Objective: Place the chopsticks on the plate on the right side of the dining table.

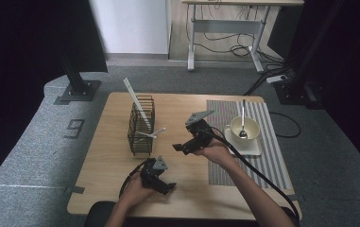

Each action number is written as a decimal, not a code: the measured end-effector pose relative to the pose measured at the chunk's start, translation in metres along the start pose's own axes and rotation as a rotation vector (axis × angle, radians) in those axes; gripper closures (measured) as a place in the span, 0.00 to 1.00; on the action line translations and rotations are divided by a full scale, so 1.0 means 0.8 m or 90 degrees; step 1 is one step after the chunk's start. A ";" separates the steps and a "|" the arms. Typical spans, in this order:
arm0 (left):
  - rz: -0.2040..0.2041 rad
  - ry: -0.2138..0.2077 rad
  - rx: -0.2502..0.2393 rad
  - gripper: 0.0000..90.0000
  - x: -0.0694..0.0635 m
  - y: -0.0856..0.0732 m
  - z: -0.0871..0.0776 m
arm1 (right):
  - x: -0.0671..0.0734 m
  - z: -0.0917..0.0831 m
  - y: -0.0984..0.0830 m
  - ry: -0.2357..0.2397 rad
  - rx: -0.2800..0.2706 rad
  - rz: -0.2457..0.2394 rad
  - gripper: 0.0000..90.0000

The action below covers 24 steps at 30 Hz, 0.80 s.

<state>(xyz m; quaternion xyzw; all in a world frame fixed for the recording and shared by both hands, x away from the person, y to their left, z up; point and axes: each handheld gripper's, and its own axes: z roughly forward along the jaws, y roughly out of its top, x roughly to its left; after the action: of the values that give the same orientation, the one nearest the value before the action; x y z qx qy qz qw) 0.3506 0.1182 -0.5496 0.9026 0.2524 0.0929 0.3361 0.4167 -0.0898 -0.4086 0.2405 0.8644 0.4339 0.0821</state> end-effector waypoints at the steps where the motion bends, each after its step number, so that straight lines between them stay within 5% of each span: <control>1: 0.000 -0.001 0.000 0.00 0.000 0.000 0.000 | 0.000 0.000 0.004 0.003 -0.005 -0.003 0.09; 7: 0.001 -0.001 0.000 0.00 0.000 0.000 0.000 | 0.006 0.006 0.024 0.007 -0.004 -0.012 0.15; 24: -0.001 -0.003 0.001 0.00 0.000 0.000 0.000 | 0.024 0.018 0.068 0.042 -0.011 -0.036 0.55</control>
<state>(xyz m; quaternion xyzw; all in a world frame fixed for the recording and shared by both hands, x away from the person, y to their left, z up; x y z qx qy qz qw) 0.3506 0.1179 -0.5496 0.9029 0.2522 0.0904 0.3361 0.4238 -0.0431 -0.3733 0.2006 0.8694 0.4464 0.0676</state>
